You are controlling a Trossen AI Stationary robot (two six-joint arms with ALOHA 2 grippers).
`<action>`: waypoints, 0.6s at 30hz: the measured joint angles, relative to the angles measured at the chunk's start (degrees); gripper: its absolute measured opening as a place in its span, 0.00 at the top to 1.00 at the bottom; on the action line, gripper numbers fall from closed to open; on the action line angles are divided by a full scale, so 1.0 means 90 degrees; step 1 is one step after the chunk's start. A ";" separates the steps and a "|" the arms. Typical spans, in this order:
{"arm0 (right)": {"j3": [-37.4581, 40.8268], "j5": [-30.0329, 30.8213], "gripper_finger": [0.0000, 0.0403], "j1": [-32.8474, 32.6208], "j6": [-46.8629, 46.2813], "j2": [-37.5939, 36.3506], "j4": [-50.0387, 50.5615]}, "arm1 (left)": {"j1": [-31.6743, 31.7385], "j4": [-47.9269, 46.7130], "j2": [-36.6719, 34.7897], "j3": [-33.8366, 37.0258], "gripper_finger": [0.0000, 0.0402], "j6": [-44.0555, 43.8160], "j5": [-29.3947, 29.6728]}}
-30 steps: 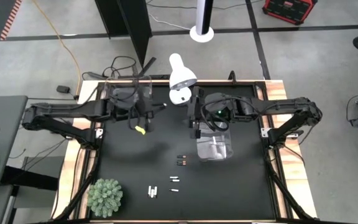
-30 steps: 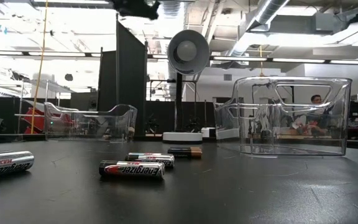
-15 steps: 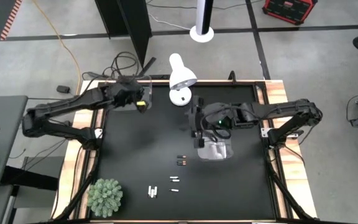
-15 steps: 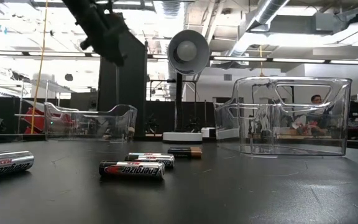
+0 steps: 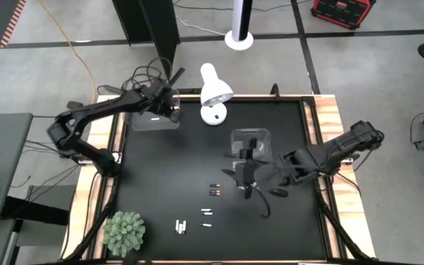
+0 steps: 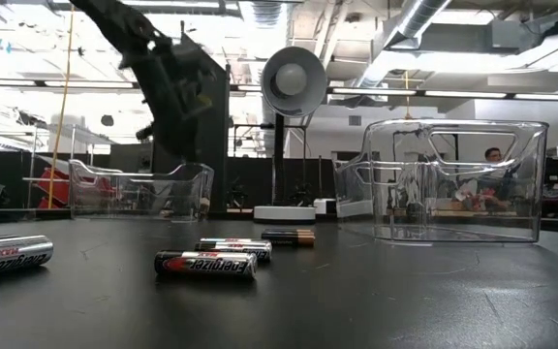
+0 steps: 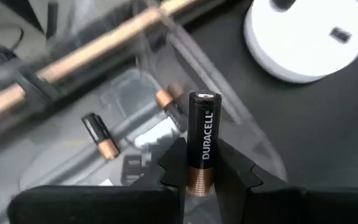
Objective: Sort batteries
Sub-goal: Put the black battery into the top transparent bin
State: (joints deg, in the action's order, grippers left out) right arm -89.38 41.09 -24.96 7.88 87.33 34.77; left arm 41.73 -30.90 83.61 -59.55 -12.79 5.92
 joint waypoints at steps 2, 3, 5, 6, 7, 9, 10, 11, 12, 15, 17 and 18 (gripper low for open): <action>0.0000 0.0238 0.45 -0.0175 -0.0123 0.0000 0.0103 | 0.0087 0.0072 0.0257 0.0000 0.88 -0.0035 -0.0021; 0.0000 0.0320 0.45 -0.0243 -0.0203 -0.0001 0.0158 | 0.0114 0.0147 0.0363 0.0000 0.88 -0.0038 -0.0024; 0.0000 0.0437 0.45 -0.0357 -0.0328 0.0000 0.0247 | 0.0162 0.0279 0.0533 0.0000 0.88 -0.0055 -0.0161; 0.0000 0.0485 0.45 -0.0405 -0.0381 0.0000 0.0303 | 0.0171 0.0309 0.0609 0.0000 0.88 -0.0064 -0.0228; 0.0000 0.0512 0.45 -0.0441 -0.0431 0.0000 0.0347 | 0.0171 0.0341 0.0671 0.0000 0.88 -0.0064 -0.0290; 0.0000 0.0614 0.45 -0.0487 -0.0543 0.0000 0.0434 | 0.0164 0.0396 0.0737 0.0000 0.88 -0.0064 -0.0320; 0.0000 0.0626 0.45 -0.0486 -0.0589 0.0000 0.0499 | 0.0162 0.0392 0.0737 0.0000 0.87 -0.0064 -0.0332; 0.0000 0.0628 0.45 -0.0477 -0.0645 0.0000 0.0541 | 0.0159 0.0419 0.0727 0.0000 0.87 -0.0065 -0.0346; 0.0000 0.0628 0.45 -0.0477 -0.0703 0.0000 0.0582 | 0.0145 0.0474 0.0718 0.0000 0.87 -0.0079 -0.0358; 0.0000 0.0638 0.45 -0.0477 -0.0779 0.0000 0.0682 | 0.0127 0.0472 0.0675 0.0000 0.85 -0.0171 -0.0476; 0.0000 0.0638 0.45 -0.0477 -0.0779 0.0000 0.0687 | 0.0120 0.0485 0.0658 0.0000 0.83 -0.0235 -0.0488; 0.0000 0.0638 0.45 -0.0477 -0.0779 0.0000 0.0687 | 0.0122 0.0484 0.0660 0.0000 0.82 -0.0288 -0.0491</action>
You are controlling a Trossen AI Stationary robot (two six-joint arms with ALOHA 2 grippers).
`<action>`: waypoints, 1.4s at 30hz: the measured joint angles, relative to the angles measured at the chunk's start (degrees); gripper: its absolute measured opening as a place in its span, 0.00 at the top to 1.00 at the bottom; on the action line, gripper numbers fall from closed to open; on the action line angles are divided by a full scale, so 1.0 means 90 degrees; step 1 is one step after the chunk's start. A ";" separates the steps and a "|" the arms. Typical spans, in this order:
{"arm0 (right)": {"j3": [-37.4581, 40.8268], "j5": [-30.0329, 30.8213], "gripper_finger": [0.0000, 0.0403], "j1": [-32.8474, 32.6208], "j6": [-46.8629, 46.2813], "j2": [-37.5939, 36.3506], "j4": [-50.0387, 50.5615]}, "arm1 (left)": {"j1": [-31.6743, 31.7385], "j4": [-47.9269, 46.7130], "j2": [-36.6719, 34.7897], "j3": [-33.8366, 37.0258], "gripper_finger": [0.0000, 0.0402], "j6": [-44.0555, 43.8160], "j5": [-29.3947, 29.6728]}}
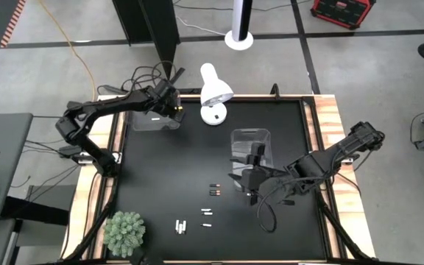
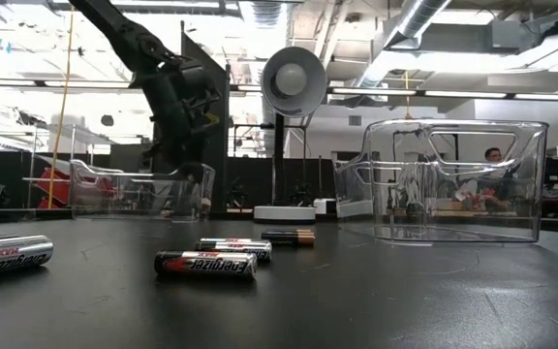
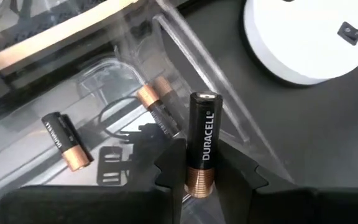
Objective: Sort batteries
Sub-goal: Put the black battery into the top transparent bin
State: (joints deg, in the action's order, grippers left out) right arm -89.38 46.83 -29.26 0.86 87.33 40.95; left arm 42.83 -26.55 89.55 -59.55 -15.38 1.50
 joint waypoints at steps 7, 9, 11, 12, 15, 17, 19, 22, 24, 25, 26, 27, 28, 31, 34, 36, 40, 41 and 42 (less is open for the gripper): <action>0.0000 0.0000 0.45 0.0002 0.0002 0.0000 0.0010 | 0.0000 -0.0121 0.0006 0.0000 0.77 -0.0158 0.0005; 0.0000 0.0000 0.45 0.0002 0.0003 -0.0001 0.0028 | 0.0000 -0.0112 0.0006 0.0000 0.75 -0.0192 0.0005; 0.0000 0.0000 0.45 0.0002 0.0005 0.0000 0.0029 | 0.0000 -0.0112 0.0006 0.0000 0.72 -0.0197 0.0007; 0.0000 -0.0002 0.45 0.0002 0.0005 0.0000 0.0029 | 0.0000 -0.0106 0.0006 0.0000 0.71 -0.0170 0.0009; 0.0000 -0.0002 0.45 0.0002 0.0010 0.0000 0.0044 | -0.0016 -0.0024 -0.0039 0.0000 0.68 0.0018 0.0032; 0.0000 -0.0002 0.45 0.0002 0.0022 0.0000 0.0089 | -0.0074 0.0039 -0.0171 0.0000 0.66 0.0226 0.0044; 0.0000 -0.0002 0.45 0.0002 0.0022 0.0000 0.0106 | -0.0140 0.0139 -0.0355 0.0000 0.66 0.0426 0.0077; 0.0000 -0.0006 0.45 0.0002 0.0022 0.0000 0.0170 | -0.0288 0.0157 -0.0787 -0.0001 0.65 0.0757 0.0074; 0.0000 -0.0021 0.45 0.0002 0.0006 0.0000 0.0271 | -0.0448 0.0123 -0.1128 -0.0002 0.66 0.0909 0.0075; 0.0000 -0.0029 0.45 0.0000 -0.0036 0.0000 0.0327 | -0.0579 0.0088 -0.1283 -0.0002 0.66 0.1004 0.0078; 0.0000 -0.0043 0.45 0.0000 -0.0101 0.0000 0.0379 | -0.0735 0.0049 -0.1448 -0.0002 0.66 0.1097 0.0076; 0.0000 -0.0065 0.45 0.0004 -0.0189 0.0000 0.0456 | -0.0898 -0.0013 -0.1600 -0.0002 0.66 0.1193 0.0073; 0.0000 -0.0109 0.45 0.0005 -0.0280 0.0000 0.0535 | -0.1098 -0.0075 -0.1734 -0.0002 0.66 0.1300 0.0068; 0.0000 -0.0406 0.45 0.0055 -0.0501 0.0002 0.0644 | -0.1748 -0.0306 -0.2037 -0.0002 0.66 0.1443 0.0054; 0.0000 -0.0623 0.45 0.0107 -0.0660 0.0062 0.0643 | -0.2467 -0.0396 -0.2160 -0.0004 0.66 0.1412 0.0058; 0.0000 -0.0657 0.45 0.0109 -0.0673 0.0128 0.0643 | -0.2976 -0.0451 -0.2154 -0.0005 0.66 0.1414 0.0057; 0.0002 -0.0741 0.45 0.0096 -0.0793 0.0297 0.0590 | -0.3920 -0.0426 -0.2076 -0.0005 0.66 0.1380 0.0533; 0.0002 -0.0790 0.45 0.0113 -0.0856 0.0367 0.0595 | -0.4112 -0.0402 -0.2074 -0.0005 0.67 0.1337 0.0772; 0.0002 -0.0929 0.45 0.0152 -0.0912 0.0459 0.0584 | -0.4287 -0.0402 -0.2073 -0.0005 0.67 0.1267 0.1032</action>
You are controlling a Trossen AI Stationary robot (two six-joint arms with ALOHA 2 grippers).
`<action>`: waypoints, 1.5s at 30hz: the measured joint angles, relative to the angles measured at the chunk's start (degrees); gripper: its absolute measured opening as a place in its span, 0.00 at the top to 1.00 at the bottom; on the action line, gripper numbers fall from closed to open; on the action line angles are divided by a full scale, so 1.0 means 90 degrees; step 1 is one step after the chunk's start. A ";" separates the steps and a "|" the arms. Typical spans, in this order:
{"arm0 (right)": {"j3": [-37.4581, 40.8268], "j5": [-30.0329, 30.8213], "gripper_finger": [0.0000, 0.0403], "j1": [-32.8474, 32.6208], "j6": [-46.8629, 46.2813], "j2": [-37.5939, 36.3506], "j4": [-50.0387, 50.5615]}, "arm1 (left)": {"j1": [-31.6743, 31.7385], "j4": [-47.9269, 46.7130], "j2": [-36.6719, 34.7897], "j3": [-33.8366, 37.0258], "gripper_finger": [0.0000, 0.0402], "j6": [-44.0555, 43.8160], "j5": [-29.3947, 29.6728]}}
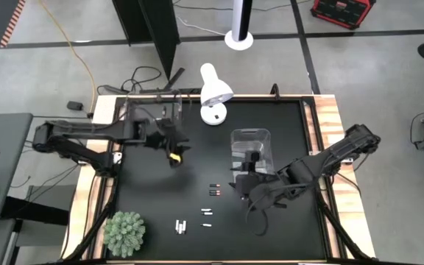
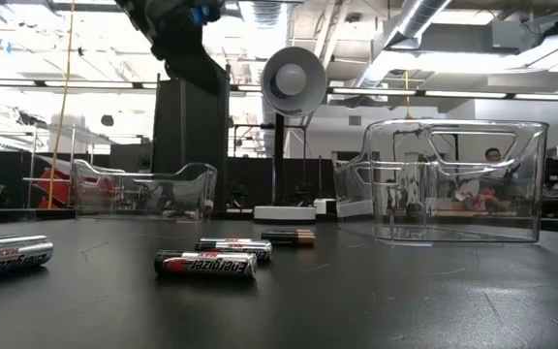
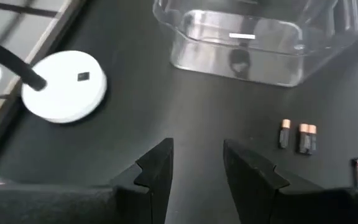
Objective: Sort batteries
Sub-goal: Put the black battery into the top transparent bin
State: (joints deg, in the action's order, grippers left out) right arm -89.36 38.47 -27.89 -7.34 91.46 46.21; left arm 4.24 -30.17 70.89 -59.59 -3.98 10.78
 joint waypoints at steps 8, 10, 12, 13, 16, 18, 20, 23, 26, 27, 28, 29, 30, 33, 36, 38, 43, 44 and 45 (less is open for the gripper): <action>0.0000 -0.1012 0.45 0.0287 -0.0220 0.0857 -0.0163 | -0.0835 -0.0301 -0.0088 0.0000 0.67 -0.0514 0.0715; 0.0000 -0.1165 0.45 0.0324 -0.0144 0.1033 -0.0382 | -0.0986 -0.0397 -0.0091 0.0000 0.67 -0.0657 0.0905; 0.0000 -0.1354 0.45 0.0385 -0.0012 0.1151 -0.0664 | -0.1141 -0.0478 -0.0100 0.0000 0.67 -0.0757 0.0992; 0.0000 -0.1405 0.45 0.0409 0.0064 0.1202 -0.0798 | -0.1239 -0.0534 -0.0099 0.0000 0.67 -0.0804 0.0994; 0.0000 -0.1435 0.45 0.0440 0.0246 0.1226 -0.1080 | -0.1610 -0.0620 -0.0087 0.0000 0.67 -0.0863 0.0994; 0.0000 -0.1436 0.45 0.0462 0.0298 0.1179 -0.1229 | -0.1894 -0.0668 -0.0078 0.0000 0.67 -0.0895 0.0994; 0.0000 -0.1436 0.45 0.0436 0.0322 0.1092 -0.1319 | -0.2169 -0.0828 -0.0060 0.0000 0.67 -0.1028 0.0994; -0.0005 -0.1438 0.45 0.0439 0.0488 0.1010 -0.1639 | -0.2602 -0.1157 -0.0053 0.0001 0.67 -0.1497 0.1102; -0.0005 -0.1561 0.45 0.0445 0.0584 0.1089 -0.1876 | -0.3085 -0.1155 -0.0058 0.0117 0.67 -0.1944 0.1336; -0.0005 -0.1695 0.45 0.0471 0.0587 0.1130 -0.1922 | -0.3249 -0.1108 -0.0058 0.0206 0.67 -0.2038 0.1331; -0.0005 -0.1834 0.45 0.0492 0.0587 0.1190 -0.1921 | -0.3399 -0.0988 -0.0056 0.0312 0.67 -0.2133 0.1329; -0.0003 -0.1955 0.45 0.0506 0.0561 0.1257 -0.1948 | -0.3529 -0.0842 -0.0056 0.0444 0.67 -0.2218 0.1303; -0.0002 -0.2073 0.45 0.0535 0.0551 0.1343 -0.2035 | -0.3638 -0.0711 -0.0056 0.0580 0.67 -0.2324 0.1258; -0.0002 -0.2396 0.45 0.0609 0.0532 0.1625 -0.2292 | -0.3913 -0.0221 -0.0055 0.0987 0.67 -0.2723 0.1139; -0.0002 -0.2672 0.45 0.0694 0.0533 0.1933 -0.2598 | -0.4156 0.0258 -0.0053 0.1264 0.67 -0.3024 0.1139; -0.0002 -0.2738 0.45 0.0757 0.0489 0.2102 -0.2680 | -0.4248 0.0354 -0.0053 0.1333 0.67 -0.3130 0.1185; -0.0002 -0.2801 0.45 0.0973 -0.0002 0.2368 -0.2339 | -0.4273 0.0234 -0.0056 0.1278 0.67 -0.3206 0.1626; -0.0002 -0.2819 0.45 0.1008 -0.0130 0.2378 -0.2185 | -0.4273 0.0243 -0.0056 0.1254 0.67 -0.3182 0.1687; -0.0002 -0.2823 0.45 0.1032 -0.0237 0.2380 -0.2048 | -0.4273 0.0243 -0.0056 0.1229 0.67 -0.3141 0.1739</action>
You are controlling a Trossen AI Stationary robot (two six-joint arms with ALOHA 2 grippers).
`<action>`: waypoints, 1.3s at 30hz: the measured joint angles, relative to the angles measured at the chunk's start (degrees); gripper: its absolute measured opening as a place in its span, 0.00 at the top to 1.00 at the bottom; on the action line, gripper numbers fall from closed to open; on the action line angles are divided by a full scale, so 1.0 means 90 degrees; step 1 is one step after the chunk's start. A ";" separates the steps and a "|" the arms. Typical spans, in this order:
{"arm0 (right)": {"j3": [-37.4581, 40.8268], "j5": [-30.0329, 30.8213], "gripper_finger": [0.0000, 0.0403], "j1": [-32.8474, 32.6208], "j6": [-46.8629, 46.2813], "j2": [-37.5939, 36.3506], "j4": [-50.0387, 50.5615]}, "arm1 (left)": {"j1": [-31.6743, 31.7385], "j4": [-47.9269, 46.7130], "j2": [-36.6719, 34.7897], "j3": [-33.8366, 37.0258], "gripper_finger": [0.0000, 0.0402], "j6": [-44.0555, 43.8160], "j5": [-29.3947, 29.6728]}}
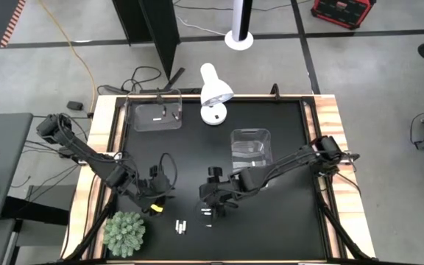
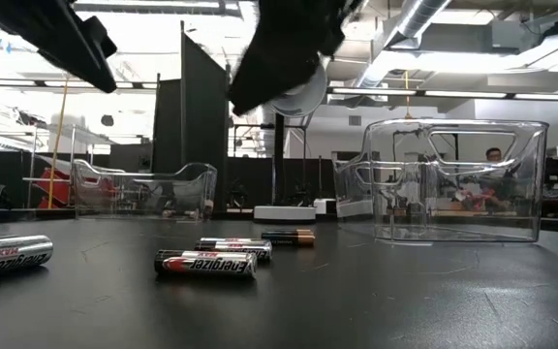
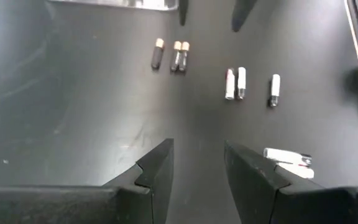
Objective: Sort batteries
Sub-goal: Put the black battery into the top transparent bin
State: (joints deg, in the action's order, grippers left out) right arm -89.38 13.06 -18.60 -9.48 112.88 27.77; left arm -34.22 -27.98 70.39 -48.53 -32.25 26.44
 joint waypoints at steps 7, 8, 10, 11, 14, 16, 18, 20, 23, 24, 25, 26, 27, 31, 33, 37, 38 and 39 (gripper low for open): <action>0.0002 0.0000 0.45 0.0027 -0.0184 0.0033 0.0420 | 0.0155 -0.0213 -0.0002 -0.0305 0.67 0.0421 0.0643; 0.0002 0.0000 0.45 0.0025 -0.0181 -0.0028 0.0492 | 0.0235 -0.0177 -0.0002 -0.0306 0.67 0.0547 0.0625; 0.0002 0.0005 0.45 0.0025 -0.0157 -0.0130 0.0596 | 0.0409 -0.0079 0.0047 -0.0309 0.67 0.0678 0.0600; -0.0002 0.0005 0.45 0.0025 -0.0155 -0.0183 0.0543 | 0.0513 -0.0059 0.0101 -0.0316 0.67 0.0691 0.0600; -0.0002 -0.0134 0.45 -0.0001 -0.0194 -0.0257 0.0752 | 0.0733 -0.0067 0.0308 -0.0314 0.67 0.0821 0.0506; -0.0002 -0.0280 0.45 -0.0009 -0.0296 -0.0245 0.1014 | 0.0857 0.0180 0.0520 -0.0314 0.66 0.0979 0.0333; 0.0000 -0.0299 0.45 -0.0018 -0.0430 -0.0158 0.1230 | 0.0962 0.0497 0.0790 -0.0314 0.66 0.1201 0.0148; 0.0002 -0.0299 0.45 -0.0018 -0.0466 -0.0108 0.1295 | 0.1060 0.0746 0.1034 -0.0314 0.66 0.1464 0.0061; 0.0072 -0.0183 0.45 0.0056 -0.0466 -0.0042 0.0961 | 0.1198 0.0854 0.1265 -0.0388 0.66 0.1666 0.0061; 0.0070 -0.0039 0.45 0.0087 -0.0462 -0.0026 0.0913 | 0.1241 0.0859 0.1293 -0.0429 0.66 0.1705 0.0058; 0.0072 0.0076 0.46 0.0114 -0.0443 -0.0008 0.0930 | 0.1279 0.0860 0.1312 -0.0462 0.66 0.1757 0.0059; 0.0083 0.0135 0.47 0.0169 -0.0415 0.0006 0.1002 | 0.1329 0.0856 0.1312 -0.0500 0.66 0.1807 0.0069; 0.0082 0.0147 0.48 0.0240 -0.0375 0.0061 0.0995 | 0.1353 0.0871 0.1296 -0.0534 0.66 0.1852 0.0091; 0.0077 0.0151 0.53 0.0493 -0.0239 0.0309 0.0976 | 0.1379 0.0807 0.1005 -0.0549 0.66 0.1964 0.0219; 0.0083 0.0101 0.55 0.0596 -0.0140 0.0464 0.0936 | 0.1351 0.0646 0.0798 -0.0554 0.66 0.1969 0.0355; 0.0078 0.0011 0.58 0.0715 -0.0109 0.0696 0.1019 | 0.1283 0.0361 0.0316 -0.0554 0.66 0.1907 0.0670; 0.0078 -0.0042 0.58 0.0715 -0.0105 0.0723 0.1084 | 0.1269 0.0324 0.0211 -0.0554 0.66 0.1904 0.0743; 0.0083 -0.0120 0.59 0.0722 -0.0101 0.0734 0.1169 | 0.1254 0.0319 0.0122 -0.0554 0.66 0.1898 0.0775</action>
State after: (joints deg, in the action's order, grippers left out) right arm -88.64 11.98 -12.11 -10.39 119.49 38.29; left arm -22.93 -25.10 71.49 -53.51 -15.16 33.42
